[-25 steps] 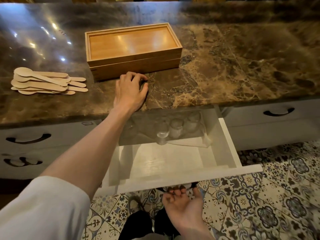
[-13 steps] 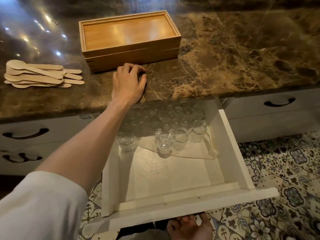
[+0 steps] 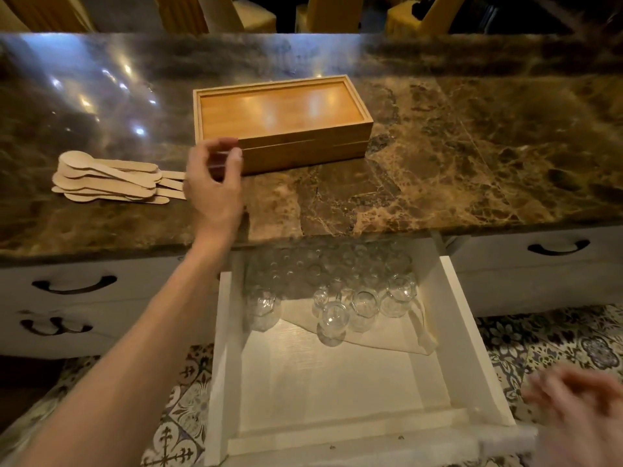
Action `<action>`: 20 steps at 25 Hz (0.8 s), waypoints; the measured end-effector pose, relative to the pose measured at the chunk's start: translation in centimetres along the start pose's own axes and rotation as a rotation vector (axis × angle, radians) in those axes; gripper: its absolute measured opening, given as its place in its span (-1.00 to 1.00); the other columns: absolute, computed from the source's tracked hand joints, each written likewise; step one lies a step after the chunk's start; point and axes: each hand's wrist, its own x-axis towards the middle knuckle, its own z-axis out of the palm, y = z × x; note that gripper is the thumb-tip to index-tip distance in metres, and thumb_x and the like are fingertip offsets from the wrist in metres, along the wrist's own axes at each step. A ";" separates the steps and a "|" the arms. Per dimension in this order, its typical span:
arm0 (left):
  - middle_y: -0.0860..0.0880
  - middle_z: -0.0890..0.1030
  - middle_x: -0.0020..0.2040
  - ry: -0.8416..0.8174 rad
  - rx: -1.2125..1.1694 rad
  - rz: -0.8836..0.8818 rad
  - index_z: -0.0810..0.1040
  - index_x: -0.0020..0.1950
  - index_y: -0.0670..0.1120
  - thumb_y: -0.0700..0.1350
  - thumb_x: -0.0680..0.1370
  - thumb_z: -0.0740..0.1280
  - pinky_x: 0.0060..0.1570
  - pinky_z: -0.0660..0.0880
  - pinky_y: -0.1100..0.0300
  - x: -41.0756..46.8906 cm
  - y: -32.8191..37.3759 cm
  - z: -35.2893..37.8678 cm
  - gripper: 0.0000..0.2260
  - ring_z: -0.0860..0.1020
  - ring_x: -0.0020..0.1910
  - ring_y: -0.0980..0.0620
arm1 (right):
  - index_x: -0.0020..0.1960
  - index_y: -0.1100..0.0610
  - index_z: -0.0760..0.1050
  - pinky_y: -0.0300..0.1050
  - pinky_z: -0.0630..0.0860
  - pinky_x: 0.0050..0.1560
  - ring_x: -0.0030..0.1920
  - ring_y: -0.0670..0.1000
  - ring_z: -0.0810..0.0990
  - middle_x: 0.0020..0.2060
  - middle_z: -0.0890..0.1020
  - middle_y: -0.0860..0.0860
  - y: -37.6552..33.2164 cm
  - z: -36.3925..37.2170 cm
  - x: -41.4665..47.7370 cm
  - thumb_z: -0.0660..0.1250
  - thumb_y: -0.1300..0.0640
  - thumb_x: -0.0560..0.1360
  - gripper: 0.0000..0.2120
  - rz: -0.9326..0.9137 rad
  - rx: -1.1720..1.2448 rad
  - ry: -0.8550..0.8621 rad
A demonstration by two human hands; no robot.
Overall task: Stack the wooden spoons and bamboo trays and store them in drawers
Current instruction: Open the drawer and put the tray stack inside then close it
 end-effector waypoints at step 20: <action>-0.12 0.50 0.04 -0.548 0.325 -0.928 0.36 0.32 -0.13 0.41 0.43 0.04 -0.20 0.43 0.03 14.7 -2.9 -1.7 -0.27 0.47 0.02 -0.11 | -0.09 0.00 0.55 -0.11 0.56 -0.22 -0.20 0.00 0.67 -0.24 0.71 -0.01 -3.4 30.2 22.0 0.10 -0.21 0.49 -0.64 0.240 -0.701 -0.500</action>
